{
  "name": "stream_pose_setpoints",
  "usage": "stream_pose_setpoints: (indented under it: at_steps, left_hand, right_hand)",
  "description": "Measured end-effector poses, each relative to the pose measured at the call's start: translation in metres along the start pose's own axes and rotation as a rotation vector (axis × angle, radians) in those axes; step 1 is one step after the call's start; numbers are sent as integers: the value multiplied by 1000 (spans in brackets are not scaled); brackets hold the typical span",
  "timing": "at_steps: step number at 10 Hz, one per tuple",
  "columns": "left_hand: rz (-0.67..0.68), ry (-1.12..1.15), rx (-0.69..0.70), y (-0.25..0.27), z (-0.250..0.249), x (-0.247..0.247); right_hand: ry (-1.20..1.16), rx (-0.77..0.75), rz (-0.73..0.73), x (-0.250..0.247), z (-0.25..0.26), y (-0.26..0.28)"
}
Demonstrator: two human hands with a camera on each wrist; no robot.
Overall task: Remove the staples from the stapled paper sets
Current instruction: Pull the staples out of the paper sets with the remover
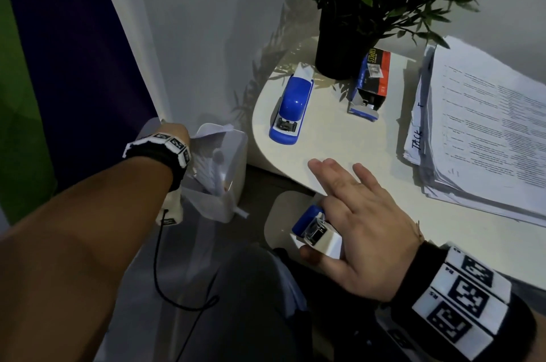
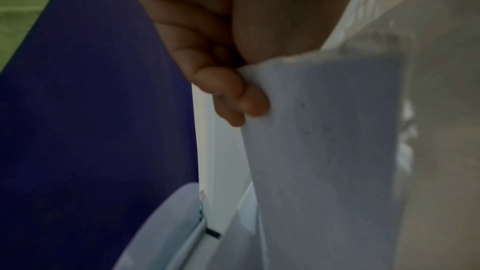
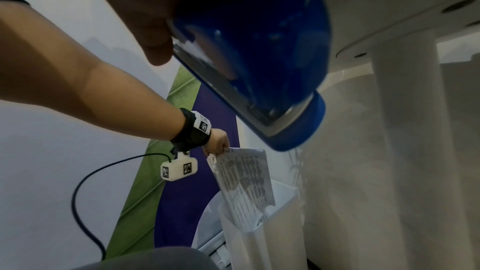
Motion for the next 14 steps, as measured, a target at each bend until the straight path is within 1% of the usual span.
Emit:
stream_pose_setpoints:
  at_steps: [1, 2, 3, 4, 5, 6, 7, 8, 9, 10, 11, 12, 13, 14]
  left_hand:
    - [-69, 91, 52, -41, 9, 24]
    - [-33, 162, 99, -56, 6, 41]
    - [-4, 75, 111, -52, -3, 41]
    - [-27, 23, 101, -51, -3, 41]
    - [-16, 18, 85, -47, 4, 41]
    - [-21, 37, 91, -33, 10, 30]
    - [-76, 69, 120, -4, 14, 4]
    - [120, 77, 218, 50, 8, -25]
    - [363, 194, 373, 127, -15, -60]
    - [359, 252, 560, 202, -48, -104]
    - [174, 454, 744, 250, -92, -139]
    - [-4, 709, 781, 266, -140, -148]
    - [-114, 708, 786, 266, -188, -143]
    - [-195, 374, 765, 263, -226, -133]
  right_hand:
    - [-11, 0, -7, 0, 0, 0]
    - [-24, -7, -9, 0, 0, 0]
    - [-23, -13, -10, 1, 0, 1]
    - [-17, -15, -7, 1, 0, 1]
    - [-16, -14, -8, 0, 0, -1]
    - [-24, -10, -8, -1, 0, -1]
    - [-49, 6, 10, -2, 1, -2]
    - [-86, 18, 63, -6, 1, -3]
    - [-293, 15, 28, -19, -1, -2]
    - [-685, 199, 22, -36, -11, 3]
    - [-804, 314, -170, -60, -25, 20]
    - [-678, 359, -222, -85, -40, 49]
    - [-490, 390, -228, -104, -65, 85]
    - [-392, 576, -107, -113, -93, 118]
Point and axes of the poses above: each hand's wrist, its own y-axis away from the middle knuckle, its own x-axis out of the palm, z = x × y, the point moved 4 cm from there along -y, towards the middle knuckle, and after that the axes turned 8 degrees about -y, right-handed, at the moved point
